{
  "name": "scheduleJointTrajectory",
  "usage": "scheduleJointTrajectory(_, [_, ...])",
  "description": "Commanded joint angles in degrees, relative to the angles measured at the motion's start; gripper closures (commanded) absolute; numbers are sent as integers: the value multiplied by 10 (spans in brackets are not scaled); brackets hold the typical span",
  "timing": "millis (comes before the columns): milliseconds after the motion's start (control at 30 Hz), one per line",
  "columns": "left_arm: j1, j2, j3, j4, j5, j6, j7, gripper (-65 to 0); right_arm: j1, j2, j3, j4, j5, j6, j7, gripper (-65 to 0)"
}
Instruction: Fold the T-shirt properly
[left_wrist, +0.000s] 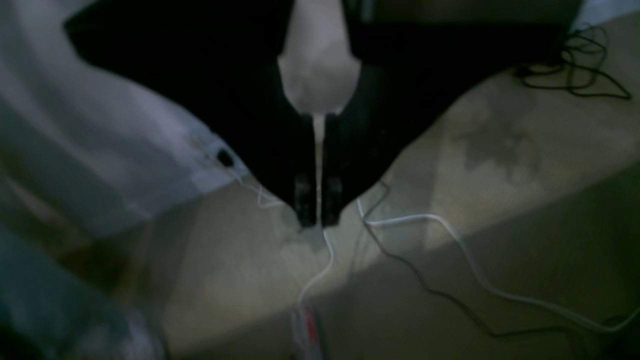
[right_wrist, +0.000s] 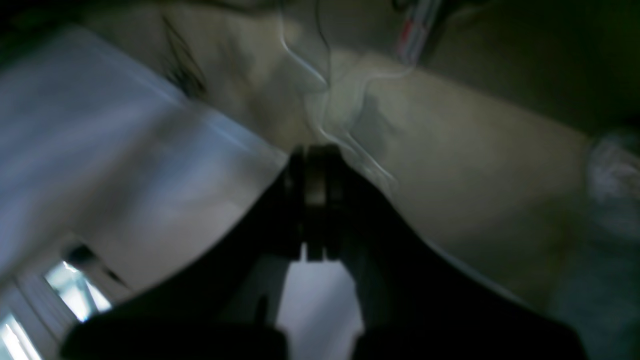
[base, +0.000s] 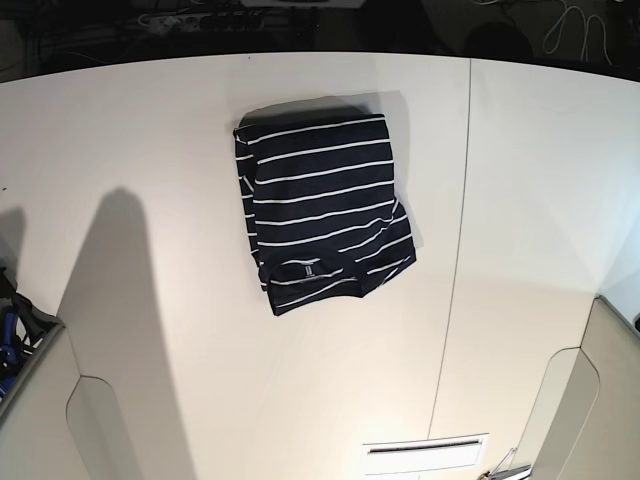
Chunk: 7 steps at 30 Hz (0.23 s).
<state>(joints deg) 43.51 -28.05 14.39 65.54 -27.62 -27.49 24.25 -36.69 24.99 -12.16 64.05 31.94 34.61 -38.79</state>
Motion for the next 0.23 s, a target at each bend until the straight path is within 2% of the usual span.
scheduleJointTrajectory(0, [-17,4,22,-31,0,15,3,-25,10,8,-16,-17,-14,3,-2,0])
scheduleJointTrajectory(100, [-92,34,79,-131,1,69,1,-25,52,8,-67,-73,-48,3,-2,0])
scheduleJointTrajectory(200, [-148,67,111,-206,23,85,4,-25,87,9,-103,-103,-54,2,-2,0])
